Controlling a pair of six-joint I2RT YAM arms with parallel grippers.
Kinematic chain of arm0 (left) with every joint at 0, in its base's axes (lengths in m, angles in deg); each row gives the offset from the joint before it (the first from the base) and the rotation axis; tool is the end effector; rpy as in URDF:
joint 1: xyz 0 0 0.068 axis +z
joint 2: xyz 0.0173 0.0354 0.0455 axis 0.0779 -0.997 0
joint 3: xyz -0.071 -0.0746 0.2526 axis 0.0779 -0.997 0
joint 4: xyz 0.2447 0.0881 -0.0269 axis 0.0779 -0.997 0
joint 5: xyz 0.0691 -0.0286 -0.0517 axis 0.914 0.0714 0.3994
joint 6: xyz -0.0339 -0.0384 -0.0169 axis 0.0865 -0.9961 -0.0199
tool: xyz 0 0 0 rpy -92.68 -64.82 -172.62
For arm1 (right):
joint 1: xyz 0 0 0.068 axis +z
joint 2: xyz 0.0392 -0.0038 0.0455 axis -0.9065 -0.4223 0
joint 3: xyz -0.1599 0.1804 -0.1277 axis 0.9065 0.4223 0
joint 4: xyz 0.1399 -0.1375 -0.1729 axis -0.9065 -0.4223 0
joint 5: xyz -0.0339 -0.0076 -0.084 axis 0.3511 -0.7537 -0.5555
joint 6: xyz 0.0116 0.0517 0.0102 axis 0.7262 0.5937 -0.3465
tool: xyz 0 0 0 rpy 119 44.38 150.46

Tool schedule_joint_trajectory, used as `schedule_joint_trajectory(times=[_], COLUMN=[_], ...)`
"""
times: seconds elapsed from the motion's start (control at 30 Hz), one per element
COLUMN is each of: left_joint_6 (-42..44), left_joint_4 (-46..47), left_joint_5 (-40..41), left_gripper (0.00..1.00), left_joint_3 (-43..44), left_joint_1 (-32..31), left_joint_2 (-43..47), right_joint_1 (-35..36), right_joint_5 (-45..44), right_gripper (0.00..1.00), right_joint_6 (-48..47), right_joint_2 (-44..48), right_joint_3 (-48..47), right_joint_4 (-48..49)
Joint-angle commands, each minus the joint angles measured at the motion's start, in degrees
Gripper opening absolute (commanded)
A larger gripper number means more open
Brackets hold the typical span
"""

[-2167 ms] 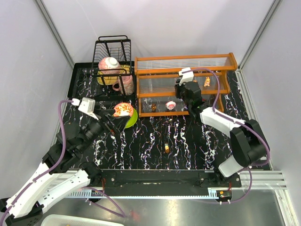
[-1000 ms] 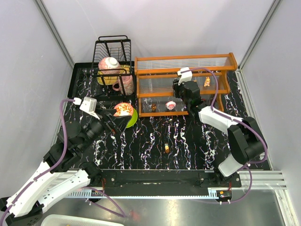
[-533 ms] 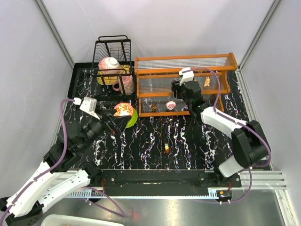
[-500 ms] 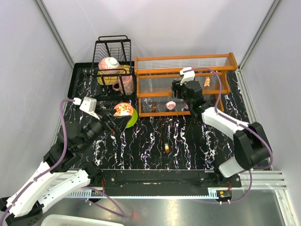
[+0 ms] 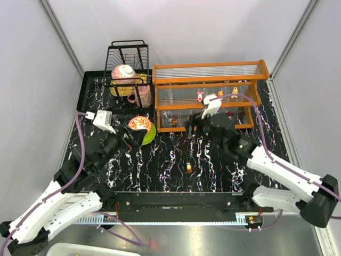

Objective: Place and organize the plastic toys onto the shelf

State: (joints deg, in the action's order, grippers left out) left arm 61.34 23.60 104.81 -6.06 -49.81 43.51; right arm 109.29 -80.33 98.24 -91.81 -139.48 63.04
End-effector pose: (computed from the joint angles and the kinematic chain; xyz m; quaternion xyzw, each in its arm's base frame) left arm 0.0870 -0.0740 0.3649 0.0236 0.7381 -0.3101 0.5987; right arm 0.1903 0.1726 0.3433 -0.1264 0.7701 0.2099 0.5890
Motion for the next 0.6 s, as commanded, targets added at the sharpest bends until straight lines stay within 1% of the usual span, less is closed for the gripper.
schedule_joint_trajectory(times=[0.0, 0.03, 0.07, 0.1, 0.17, 0.2, 0.3, 0.4, 0.53, 0.57], left_joint_6=[-1.9, -2.0, -2.3, -2.6, -3.1, -3.2, -3.5, -3.8, -4.4, -4.5], left_joint_4=[-0.7, -0.3, -0.2, -0.2, -1.1, -1.1, -1.0, -0.2, 0.9, 1.2], left_joint_5=[2.9, 2.5, 2.3, 2.2, 2.3, 2.1, 1.0, 0.5, -0.8, -1.2], left_gripper=[0.99, 0.99, 0.99, 0.99, 0.99, 0.99, 0.99, 0.99, 0.94, 0.9], left_joint_3=[-0.7, -1.1, -1.3, -1.7, -1.6, -1.6, -1.9, -3.0, -4.5, -5.2], left_joint_1=[-0.1, -0.1, -0.1, -0.1, -0.1, -0.1, -0.1, -0.1, -0.1, -0.1], left_joint_2=[-1.6, -1.9, -2.3, -2.6, -4.5, -5.0, -6.9, -8.7, -11.1, -11.2], right_joint_1=[10.8, 14.1, 15.4, 16.7, 19.9, 21.0, 24.0, 24.4, 24.3, 24.3], right_joint_5=[-9.8, -10.2, -9.5, -9.1, -8.2, -8.4, -8.8, -7.6, -4.8, -4.3], right_gripper=[0.71, 0.71, 0.7, 0.68, 0.67, 0.66, 0.66, 0.62, 0.59, 0.58], right_joint_6=[17.9, 20.8, 23.5, 29.1, 33.1, 35.7, 40.1, 45.0, 47.7, 48.2], right_joint_2=[2.6, 2.5, 2.1, 0.8, -1.1, -3.0, -5.9, -5.9, -5.2, -5.2], right_joint_3=[4.8, 6.4, 6.7, 6.5, 4.4, 3.7, 1.7, 4.3, 10.3, 11.2], right_joint_4=[-16.8, -18.2, -19.8, -24.0, -28.1, -31.7, -36.7, -36.3, -29.9, -28.8])
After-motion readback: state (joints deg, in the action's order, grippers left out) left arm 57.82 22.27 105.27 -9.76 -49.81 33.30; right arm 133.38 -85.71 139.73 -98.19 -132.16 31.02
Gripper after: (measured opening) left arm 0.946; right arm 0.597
